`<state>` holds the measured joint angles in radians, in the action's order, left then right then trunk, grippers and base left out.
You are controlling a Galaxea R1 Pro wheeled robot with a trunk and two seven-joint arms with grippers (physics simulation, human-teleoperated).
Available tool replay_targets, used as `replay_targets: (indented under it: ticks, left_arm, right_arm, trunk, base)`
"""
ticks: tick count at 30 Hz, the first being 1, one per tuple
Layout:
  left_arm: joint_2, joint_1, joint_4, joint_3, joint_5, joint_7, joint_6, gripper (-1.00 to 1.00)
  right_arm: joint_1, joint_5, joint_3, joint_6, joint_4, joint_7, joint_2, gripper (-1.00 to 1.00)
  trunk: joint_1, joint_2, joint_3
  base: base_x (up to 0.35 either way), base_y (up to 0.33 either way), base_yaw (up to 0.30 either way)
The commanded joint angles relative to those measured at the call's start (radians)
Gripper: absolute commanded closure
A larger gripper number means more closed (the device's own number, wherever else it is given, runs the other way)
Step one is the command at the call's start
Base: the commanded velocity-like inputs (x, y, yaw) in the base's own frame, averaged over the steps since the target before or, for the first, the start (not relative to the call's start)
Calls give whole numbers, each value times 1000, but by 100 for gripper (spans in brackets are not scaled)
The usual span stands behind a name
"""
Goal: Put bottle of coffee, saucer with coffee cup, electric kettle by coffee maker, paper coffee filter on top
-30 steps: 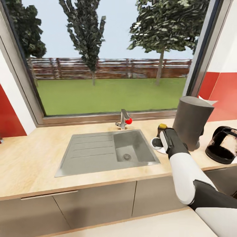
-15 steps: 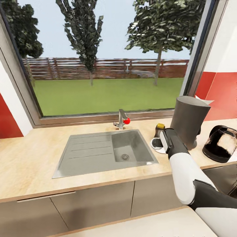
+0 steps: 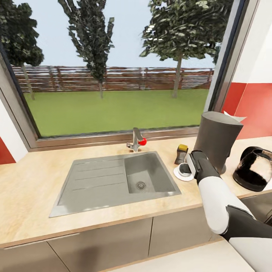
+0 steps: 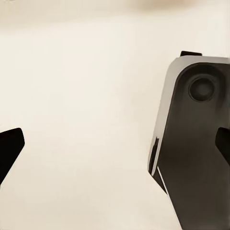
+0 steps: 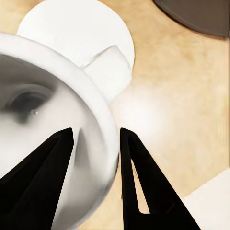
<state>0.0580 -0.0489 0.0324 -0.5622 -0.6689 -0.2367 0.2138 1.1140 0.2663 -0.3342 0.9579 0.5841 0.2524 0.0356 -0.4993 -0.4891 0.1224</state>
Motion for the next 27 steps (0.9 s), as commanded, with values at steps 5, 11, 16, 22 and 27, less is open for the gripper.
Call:
replay_targets:
  ticks: [5, 11, 16, 22, 27]
  left_arm:
    - [-2, 0, 1, -8, -6, -4, 0, -100]
    - [-1, 0, 0, -7, -6, -4, -1, -100]
    - [-2, 0, 0, -7, -6, -5, -1, -100]
    - [-1, 0, 0, -7, -6, -5, -1, -100]
    - [-3, 0, 0, -7, -6, -4, -1, -100]
  right_arm:
    - [1, 4, -5, 2, -2, 0, -1, 100]
    - [1, 4, -5, 1, -3, 0, 0, 100]
    - [1, 4, -5, 1, -10, 0, -1, 100]
    - [1, 4, -6, 2, -54, 2, -2, 100]
    - [1, 4, -6, 2, -70, 2, -3, 100]
  trunk:
    - [-1, -2, 2]
    - [-1, -2, 2]
    - [-1, -2, 2]
    - [-1, -2, 2]
    - [-1, -2, 2]
  base:
    - [223, 0, 0]
    - [323, 0, 0]
    - [198, -21, 0]
    - [21, -3, 0]
    - [1, 0, 0]
